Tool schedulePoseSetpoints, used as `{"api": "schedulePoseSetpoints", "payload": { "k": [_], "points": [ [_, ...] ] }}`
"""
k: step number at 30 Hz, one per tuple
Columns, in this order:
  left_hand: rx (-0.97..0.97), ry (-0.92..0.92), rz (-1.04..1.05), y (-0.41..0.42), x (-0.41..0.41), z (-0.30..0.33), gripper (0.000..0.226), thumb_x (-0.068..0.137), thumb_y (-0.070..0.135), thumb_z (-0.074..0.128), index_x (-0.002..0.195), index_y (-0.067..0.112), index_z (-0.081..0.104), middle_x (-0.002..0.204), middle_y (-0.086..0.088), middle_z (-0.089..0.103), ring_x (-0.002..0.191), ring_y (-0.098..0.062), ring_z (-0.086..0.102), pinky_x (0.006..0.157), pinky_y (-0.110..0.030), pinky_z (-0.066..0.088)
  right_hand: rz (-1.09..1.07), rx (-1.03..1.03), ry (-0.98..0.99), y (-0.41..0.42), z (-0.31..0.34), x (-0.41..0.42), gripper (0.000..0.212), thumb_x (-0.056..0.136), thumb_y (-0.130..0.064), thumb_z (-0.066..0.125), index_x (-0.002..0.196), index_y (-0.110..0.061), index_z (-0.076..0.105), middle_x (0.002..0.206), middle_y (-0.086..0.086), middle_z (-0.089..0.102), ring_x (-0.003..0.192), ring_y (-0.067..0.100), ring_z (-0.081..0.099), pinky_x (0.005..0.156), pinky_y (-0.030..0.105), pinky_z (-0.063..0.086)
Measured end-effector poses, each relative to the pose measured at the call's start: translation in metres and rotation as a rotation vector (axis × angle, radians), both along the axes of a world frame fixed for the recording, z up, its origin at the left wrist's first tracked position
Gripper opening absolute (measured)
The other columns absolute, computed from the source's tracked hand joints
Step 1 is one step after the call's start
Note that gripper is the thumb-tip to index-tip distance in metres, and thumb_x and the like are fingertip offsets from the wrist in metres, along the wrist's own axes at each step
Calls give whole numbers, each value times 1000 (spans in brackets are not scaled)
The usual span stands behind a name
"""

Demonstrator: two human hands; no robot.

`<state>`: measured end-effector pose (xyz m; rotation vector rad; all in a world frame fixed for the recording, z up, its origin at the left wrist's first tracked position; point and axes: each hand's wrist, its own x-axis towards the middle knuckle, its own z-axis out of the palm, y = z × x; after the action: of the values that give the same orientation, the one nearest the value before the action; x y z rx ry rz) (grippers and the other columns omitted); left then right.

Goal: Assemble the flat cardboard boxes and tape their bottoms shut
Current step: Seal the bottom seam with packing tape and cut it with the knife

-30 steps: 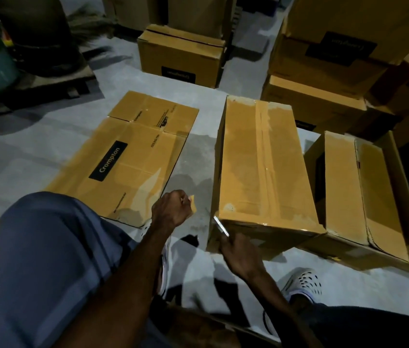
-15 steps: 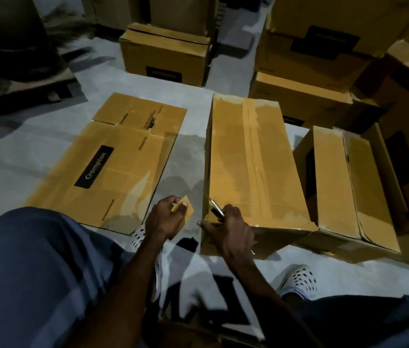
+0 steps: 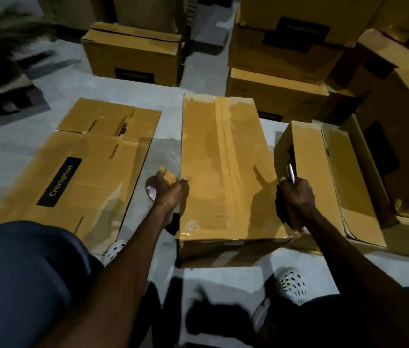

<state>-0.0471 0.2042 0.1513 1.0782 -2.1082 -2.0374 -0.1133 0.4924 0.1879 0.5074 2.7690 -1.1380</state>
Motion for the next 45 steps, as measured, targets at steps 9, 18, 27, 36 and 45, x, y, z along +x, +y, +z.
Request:
{"api": "schedulePoseSetpoints", "payload": {
  "k": [9, 18, 27, 36, 45],
  "points": [
    [-187, -80, -27, 10, -2, -5, 100, 84, 19, 74, 154, 18, 1, 158, -16, 10, 142, -32, 27, 107, -40, 36, 14, 41, -51, -15, 1, 4, 38, 102, -43, 45, 89, -8, 54, 86, 14, 57, 79, 30, 55, 69, 31, 39],
    [-265, -225, -180, 6, 119, 42, 101, 84, 13, 74, 152, 6, 0, 159, -16, 8, 143, -30, 22, 99, -36, 33, 209, -101, -378, 7, 5, 96, 46, 96, -26, 56, 95, 20, 61, 71, 23, 60, 61, 33, 63, 60, 40, 53],
    [-351, -399, -516, -3, 162, 60, 81, 80, 23, 80, 135, 8, 24, 101, -5, 50, 87, -19, 49, 76, -30, 37, 280, -127, -721, 18, 34, 143, 31, 97, -17, 58, 98, 13, 62, 77, 29, 67, 56, 31, 66, 52, 33, 54],
    [-556, 25, -189, -23, 87, 88, 27, 88, 24, 67, 104, 24, 46, 112, -5, 63, 100, -31, 61, 87, -40, 48, 488, 108, -395, -33, 83, 71, 36, 103, -30, 49, 102, 4, 60, 87, 20, 72, 69, 35, 72, 64, 43, 62],
    [-301, 145, -658, -13, 15, 143, 19, 93, 22, 64, 110, 21, 57, 109, -10, 69, 91, -23, 66, 70, -30, 49, 605, -109, -101, -77, 109, 18, 29, 100, -34, 55, 104, -7, 66, 93, 7, 74, 53, 19, 65, 45, 24, 43]
  ]
}}
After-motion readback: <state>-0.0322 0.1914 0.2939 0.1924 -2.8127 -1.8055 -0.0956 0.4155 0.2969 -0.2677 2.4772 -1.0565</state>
